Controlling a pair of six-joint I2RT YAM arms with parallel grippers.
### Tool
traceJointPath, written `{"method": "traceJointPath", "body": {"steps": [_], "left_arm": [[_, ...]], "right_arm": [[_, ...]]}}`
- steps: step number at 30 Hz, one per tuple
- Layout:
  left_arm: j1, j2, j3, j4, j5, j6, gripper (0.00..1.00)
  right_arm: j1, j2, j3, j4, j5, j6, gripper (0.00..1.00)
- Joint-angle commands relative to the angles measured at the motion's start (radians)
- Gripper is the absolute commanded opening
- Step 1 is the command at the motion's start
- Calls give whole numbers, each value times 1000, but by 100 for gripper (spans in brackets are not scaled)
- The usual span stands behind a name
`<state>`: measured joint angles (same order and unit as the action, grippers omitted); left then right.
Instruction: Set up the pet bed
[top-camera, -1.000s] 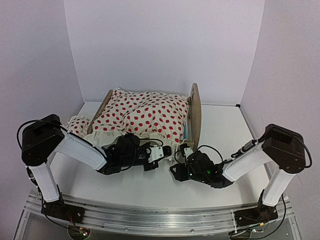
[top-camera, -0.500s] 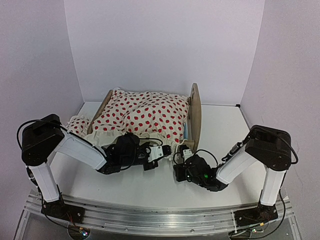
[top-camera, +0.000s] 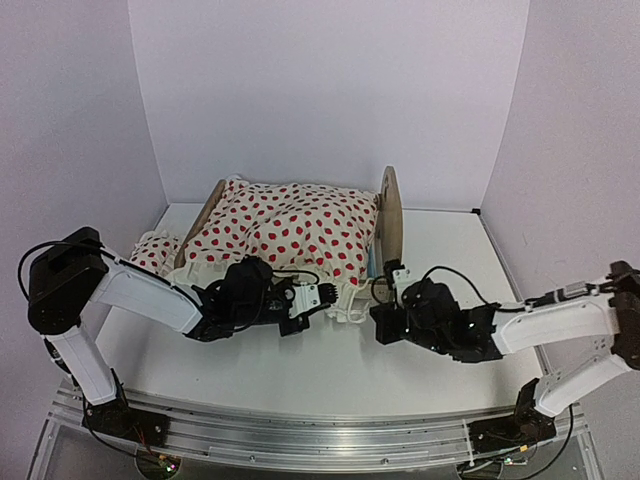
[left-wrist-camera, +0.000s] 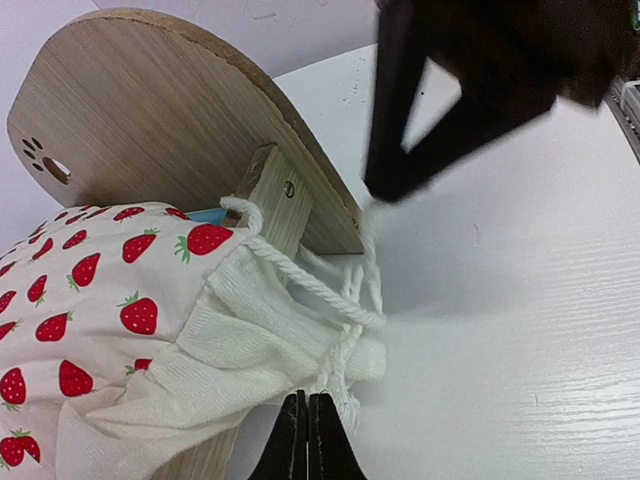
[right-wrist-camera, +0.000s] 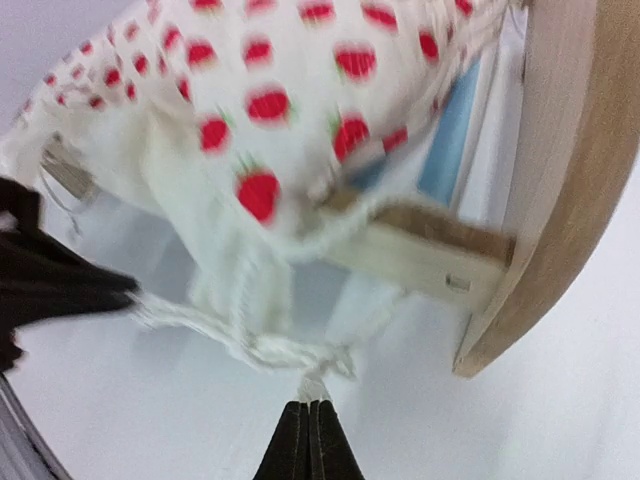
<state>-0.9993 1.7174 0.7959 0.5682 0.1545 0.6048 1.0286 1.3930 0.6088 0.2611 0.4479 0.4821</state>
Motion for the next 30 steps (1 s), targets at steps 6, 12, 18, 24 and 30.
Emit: {"method": "traceJointPath", "body": {"steps": [6, 12, 18, 24, 30], "left_arm": [[-5, -12, -37, -161, 182, 33, 0], [-52, 68, -33, -287, 235, 193, 0], [-73, 89, -63, -299, 195, 248, 0], [-73, 86, -35, -236, 161, 217, 0], [-73, 85, -19, -215, 146, 207, 0]], "right_arm": [[3, -220, 304, -424, 195, -292, 0], [-87, -192, 408, -433, 197, -391, 0], [-172, -126, 481, -428, 6, -391, 0], [-143, -158, 267, -340, -289, -309, 11], [-114, -102, 185, -312, -238, -273, 25]]}}
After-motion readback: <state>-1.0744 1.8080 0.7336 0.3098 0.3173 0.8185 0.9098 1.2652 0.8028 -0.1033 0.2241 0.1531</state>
